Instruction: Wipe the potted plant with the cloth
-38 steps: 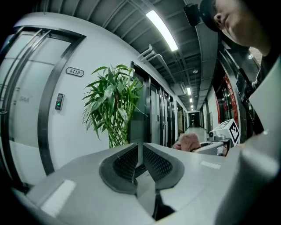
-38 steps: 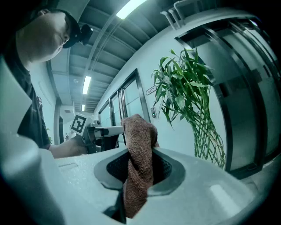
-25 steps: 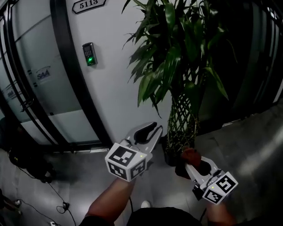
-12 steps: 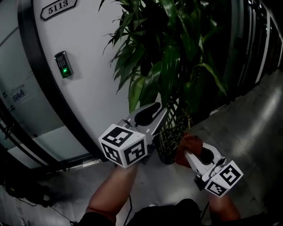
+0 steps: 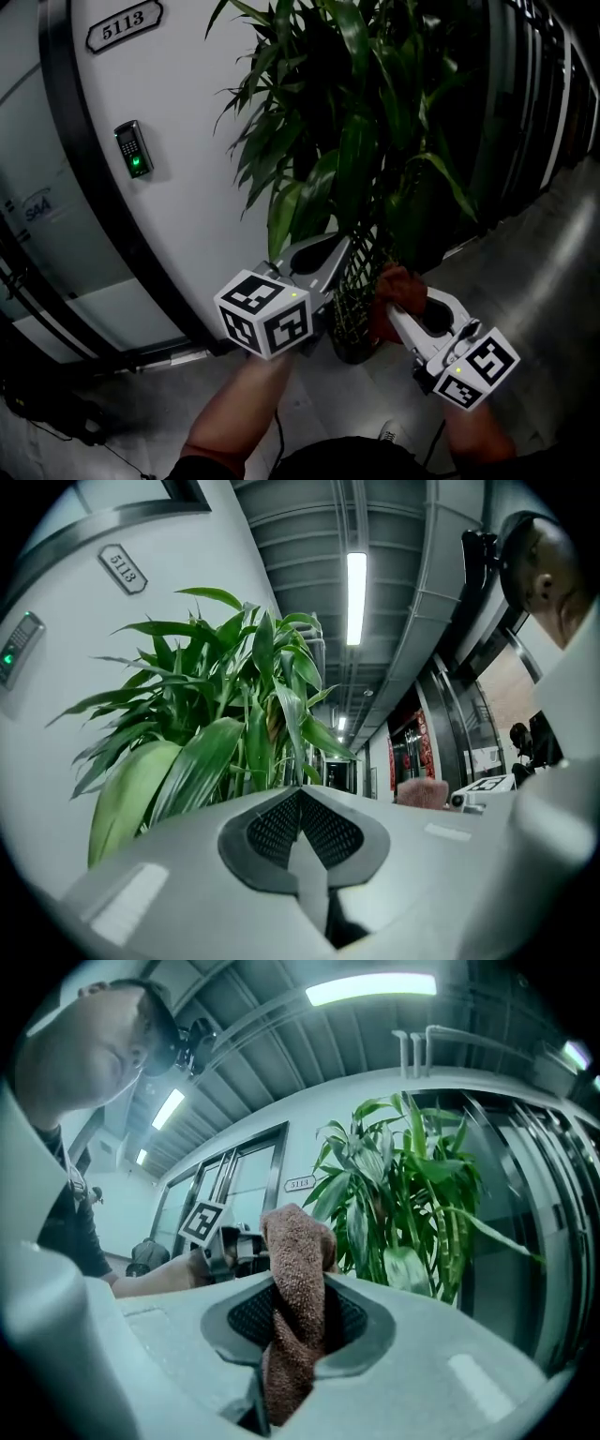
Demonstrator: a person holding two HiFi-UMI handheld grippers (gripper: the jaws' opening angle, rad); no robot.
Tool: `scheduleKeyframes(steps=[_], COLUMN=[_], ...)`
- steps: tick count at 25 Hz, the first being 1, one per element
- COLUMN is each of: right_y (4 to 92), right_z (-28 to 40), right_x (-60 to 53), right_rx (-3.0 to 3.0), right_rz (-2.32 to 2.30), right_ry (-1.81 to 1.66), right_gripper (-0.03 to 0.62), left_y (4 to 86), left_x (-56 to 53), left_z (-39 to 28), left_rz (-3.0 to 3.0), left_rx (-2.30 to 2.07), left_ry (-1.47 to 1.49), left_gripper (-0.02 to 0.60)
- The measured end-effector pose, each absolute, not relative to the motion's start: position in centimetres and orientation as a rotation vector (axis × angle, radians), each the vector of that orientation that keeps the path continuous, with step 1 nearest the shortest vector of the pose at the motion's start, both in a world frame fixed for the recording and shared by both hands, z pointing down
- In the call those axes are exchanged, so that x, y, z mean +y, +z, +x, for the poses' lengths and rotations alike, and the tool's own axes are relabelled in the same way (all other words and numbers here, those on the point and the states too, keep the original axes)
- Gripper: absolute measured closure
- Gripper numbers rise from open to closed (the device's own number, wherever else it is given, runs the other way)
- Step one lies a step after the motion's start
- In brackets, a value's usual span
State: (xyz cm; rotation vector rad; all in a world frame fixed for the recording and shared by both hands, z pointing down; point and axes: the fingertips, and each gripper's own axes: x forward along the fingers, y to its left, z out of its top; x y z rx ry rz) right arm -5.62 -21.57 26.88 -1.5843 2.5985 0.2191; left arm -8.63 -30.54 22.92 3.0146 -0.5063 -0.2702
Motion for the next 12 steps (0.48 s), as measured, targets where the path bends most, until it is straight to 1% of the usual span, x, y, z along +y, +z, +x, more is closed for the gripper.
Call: scheduleKeyframes(steps=[12], right_y=[14.9], right_z=[-6.9], right_x=[-26.0], right_rx=[2.599], right_rz=[-1.563], right_ry=[0.613], right_gripper=[0.523], left_y=[27.1], left_x=[-31.6], left_z=[-8.2], left_rz=[2.977], left_rx=[-0.563], left_ry=[-0.167], left_gripper=[0.566])
